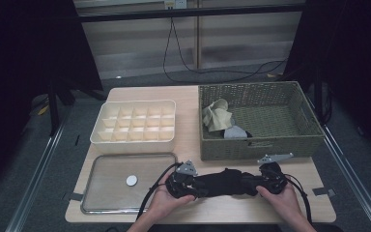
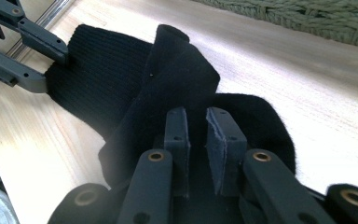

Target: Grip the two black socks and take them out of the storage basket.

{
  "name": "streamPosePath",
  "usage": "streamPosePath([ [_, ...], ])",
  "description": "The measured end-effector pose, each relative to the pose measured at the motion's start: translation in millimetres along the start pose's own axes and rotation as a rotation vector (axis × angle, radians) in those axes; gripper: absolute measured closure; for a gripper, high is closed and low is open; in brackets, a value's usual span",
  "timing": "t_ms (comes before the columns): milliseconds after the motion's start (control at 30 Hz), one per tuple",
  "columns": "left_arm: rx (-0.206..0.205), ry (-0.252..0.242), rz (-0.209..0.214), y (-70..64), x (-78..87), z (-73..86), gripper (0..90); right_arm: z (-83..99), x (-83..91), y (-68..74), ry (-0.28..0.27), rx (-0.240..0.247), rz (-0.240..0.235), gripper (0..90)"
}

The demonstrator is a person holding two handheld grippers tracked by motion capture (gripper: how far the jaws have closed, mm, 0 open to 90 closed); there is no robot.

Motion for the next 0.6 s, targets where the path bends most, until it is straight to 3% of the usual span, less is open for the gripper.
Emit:
streamPosePath([
  [133,0.019,-0.001,-0.028,3.0,0.3,2.6,68.1,1.0,1.6,-1.5,-0.006,-0.014,0.009,78.9],
  [267,0.004,0.005,-0.046,0.2,1.4,4.9,69.3,4.4,8.9,-8.1,-0.013,-0.026,0.047,78.3],
  [433,0.03,0.004,-0.02,-6.4,6.1,9.3,69.8,9.3,14.8,-8.9,-0.008,-0.029,0.065,76.3],
  [600,0.045,-0.016,0.008,-8.6,11.1,12.1,70.0,7.3,18.6,-6.6,-0.034,-0.03,0.049,73.3],
])
Point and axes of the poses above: each handheld gripper's, and its own axes: x roughly backward along the jaws, z roughly out of its underside, y roughly to its left, the point moved 7 cm from there along -x, roughly forward along the jaws, and after that the axes turned 9 degrees about -x, right-handed, at the moved point
